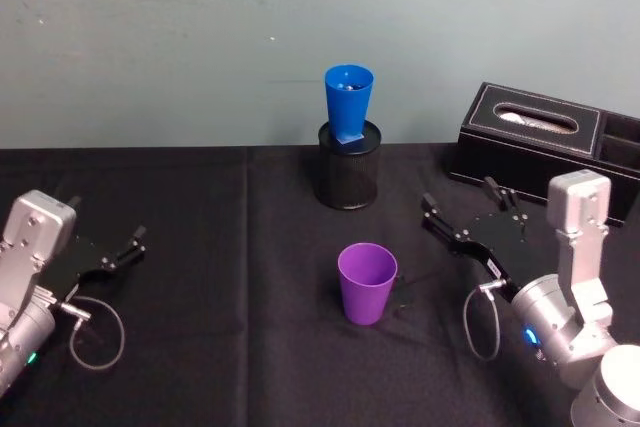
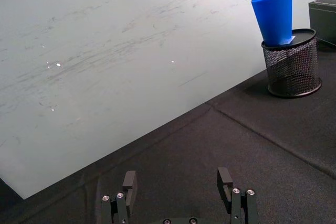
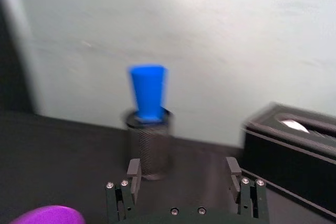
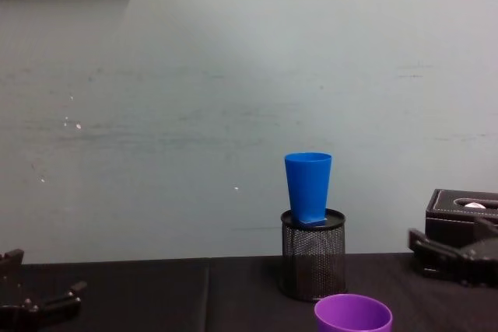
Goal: Pick up one cup with a gripper and tap it against the other cup.
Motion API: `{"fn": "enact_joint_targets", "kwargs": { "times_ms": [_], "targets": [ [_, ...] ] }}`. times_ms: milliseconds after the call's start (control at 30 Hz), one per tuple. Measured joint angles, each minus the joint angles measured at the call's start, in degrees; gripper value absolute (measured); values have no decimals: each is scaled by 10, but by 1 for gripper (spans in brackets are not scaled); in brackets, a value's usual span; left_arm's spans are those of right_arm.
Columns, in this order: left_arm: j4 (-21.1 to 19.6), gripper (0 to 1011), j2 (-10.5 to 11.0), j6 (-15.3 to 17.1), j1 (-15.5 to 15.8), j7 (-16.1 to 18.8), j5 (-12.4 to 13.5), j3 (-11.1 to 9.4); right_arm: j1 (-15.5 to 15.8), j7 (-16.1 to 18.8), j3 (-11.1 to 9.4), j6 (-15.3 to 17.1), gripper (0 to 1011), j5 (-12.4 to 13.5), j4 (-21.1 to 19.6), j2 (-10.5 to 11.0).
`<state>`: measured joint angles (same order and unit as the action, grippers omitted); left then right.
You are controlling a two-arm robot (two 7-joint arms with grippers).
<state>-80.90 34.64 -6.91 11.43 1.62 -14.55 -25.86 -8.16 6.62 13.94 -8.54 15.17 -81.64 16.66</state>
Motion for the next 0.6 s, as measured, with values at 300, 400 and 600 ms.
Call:
{"fn": "enact_joint_targets", "kwargs": {
  "times_ms": [300, 400, 600],
  "targets": [
    [0, 1000, 0, 0, 0, 0, 0, 0, -14, -65, -8, 56, 1003, -44, 35, -24],
    [0, 1000, 0, 0, 0, 0, 0, 0, -14, -64, -8, 55, 1003, -43, 34, -23],
    [0, 1000, 0, 0, 0, 0, 0, 0, -12, -62, -8, 51, 1003, -42, 30, -21]
  ]
}}
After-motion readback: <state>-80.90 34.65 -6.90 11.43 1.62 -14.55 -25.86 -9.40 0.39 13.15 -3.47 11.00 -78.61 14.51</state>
